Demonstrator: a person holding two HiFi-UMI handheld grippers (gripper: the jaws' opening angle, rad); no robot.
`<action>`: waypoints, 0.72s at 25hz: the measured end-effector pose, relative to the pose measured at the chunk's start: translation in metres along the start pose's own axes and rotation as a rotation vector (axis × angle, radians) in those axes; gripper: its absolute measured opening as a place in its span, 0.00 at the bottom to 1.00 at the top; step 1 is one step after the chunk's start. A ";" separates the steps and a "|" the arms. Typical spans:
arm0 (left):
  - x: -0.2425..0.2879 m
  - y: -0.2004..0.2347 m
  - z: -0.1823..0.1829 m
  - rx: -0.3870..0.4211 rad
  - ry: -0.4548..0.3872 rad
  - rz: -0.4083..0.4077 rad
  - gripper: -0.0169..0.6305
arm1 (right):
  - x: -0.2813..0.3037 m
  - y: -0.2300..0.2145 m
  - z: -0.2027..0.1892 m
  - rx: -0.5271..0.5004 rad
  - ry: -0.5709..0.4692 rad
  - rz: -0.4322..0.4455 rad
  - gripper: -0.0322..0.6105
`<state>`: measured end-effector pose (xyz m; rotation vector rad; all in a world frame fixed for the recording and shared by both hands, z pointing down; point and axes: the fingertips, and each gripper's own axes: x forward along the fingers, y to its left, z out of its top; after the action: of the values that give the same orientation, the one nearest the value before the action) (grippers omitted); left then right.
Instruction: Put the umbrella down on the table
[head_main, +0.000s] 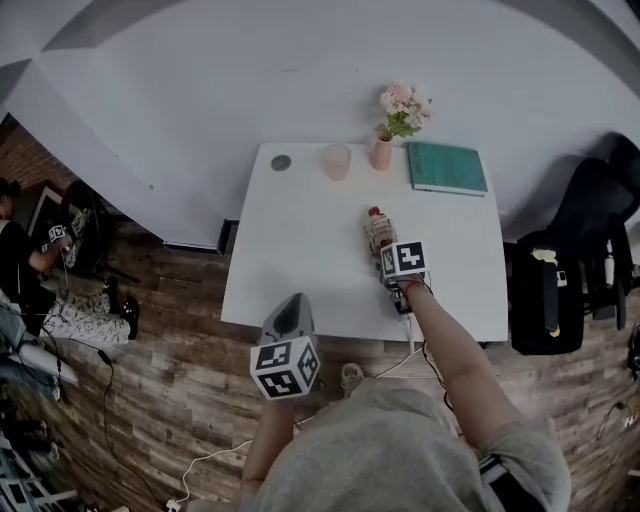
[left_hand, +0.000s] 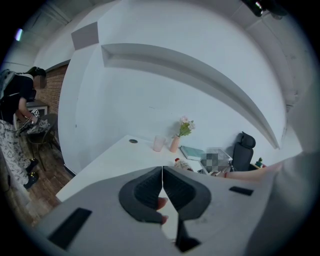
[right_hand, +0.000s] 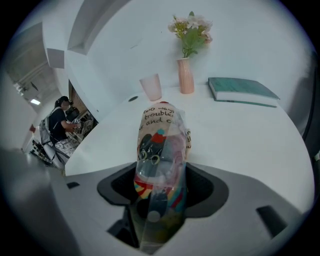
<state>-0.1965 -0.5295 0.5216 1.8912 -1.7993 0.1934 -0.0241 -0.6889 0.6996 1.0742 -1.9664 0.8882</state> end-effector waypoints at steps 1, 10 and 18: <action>-0.001 0.000 0.001 0.000 -0.001 0.000 0.04 | 0.000 0.000 0.000 0.000 0.001 -0.002 0.48; -0.012 -0.001 0.002 0.013 -0.006 -0.001 0.04 | -0.003 -0.001 0.002 -0.012 -0.015 -0.027 0.51; -0.037 -0.007 0.001 0.025 -0.023 -0.012 0.04 | -0.035 0.007 0.002 -0.057 -0.080 -0.057 0.53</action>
<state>-0.1940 -0.4975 0.5025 1.9285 -1.8085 0.1910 -0.0172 -0.6744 0.6681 1.1430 -2.0039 0.7655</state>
